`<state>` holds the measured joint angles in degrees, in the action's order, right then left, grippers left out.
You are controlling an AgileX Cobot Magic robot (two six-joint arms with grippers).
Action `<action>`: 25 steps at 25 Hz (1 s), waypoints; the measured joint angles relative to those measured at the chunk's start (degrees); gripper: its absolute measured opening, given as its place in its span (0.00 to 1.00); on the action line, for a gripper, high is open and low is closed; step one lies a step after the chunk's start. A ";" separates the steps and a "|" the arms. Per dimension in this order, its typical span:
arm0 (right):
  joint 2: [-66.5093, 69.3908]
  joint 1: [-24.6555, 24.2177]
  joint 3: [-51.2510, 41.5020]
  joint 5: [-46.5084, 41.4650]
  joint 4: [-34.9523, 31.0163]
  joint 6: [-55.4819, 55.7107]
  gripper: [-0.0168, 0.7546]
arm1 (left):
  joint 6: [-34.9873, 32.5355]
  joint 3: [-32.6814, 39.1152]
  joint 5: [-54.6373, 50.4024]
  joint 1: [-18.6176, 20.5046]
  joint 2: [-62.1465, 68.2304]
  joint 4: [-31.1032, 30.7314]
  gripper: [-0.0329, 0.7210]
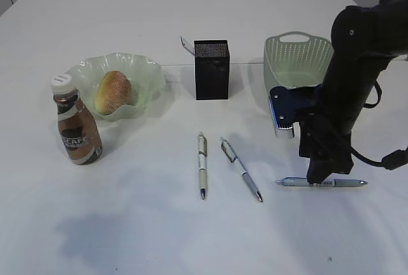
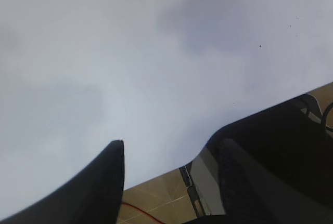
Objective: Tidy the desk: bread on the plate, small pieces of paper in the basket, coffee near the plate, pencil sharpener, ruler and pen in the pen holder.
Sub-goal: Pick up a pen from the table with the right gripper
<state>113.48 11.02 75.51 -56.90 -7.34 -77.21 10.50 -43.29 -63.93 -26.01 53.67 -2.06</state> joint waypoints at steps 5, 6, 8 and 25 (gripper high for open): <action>1.09 0.00 0.00 0.51 0.00 0.00 0.62 | 0.00 0.00 0.00 0.00 0.00 0.03 0.58; 1.22 0.00 0.00 0.51 0.00 0.00 0.62 | 0.00 0.00 0.00 0.00 0.00 0.03 0.58; 1.55 0.00 0.00 0.73 0.00 -0.01 0.62 | 0.00 0.00 0.00 0.00 0.00 0.03 0.58; 2.06 0.00 0.00 1.32 -0.51 -0.11 0.62 | 0.00 0.00 0.00 0.00 0.00 0.15 0.58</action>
<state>115.53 11.02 75.51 -55.58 -7.84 -77.32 10.50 -43.29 -63.93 -26.01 53.67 -1.91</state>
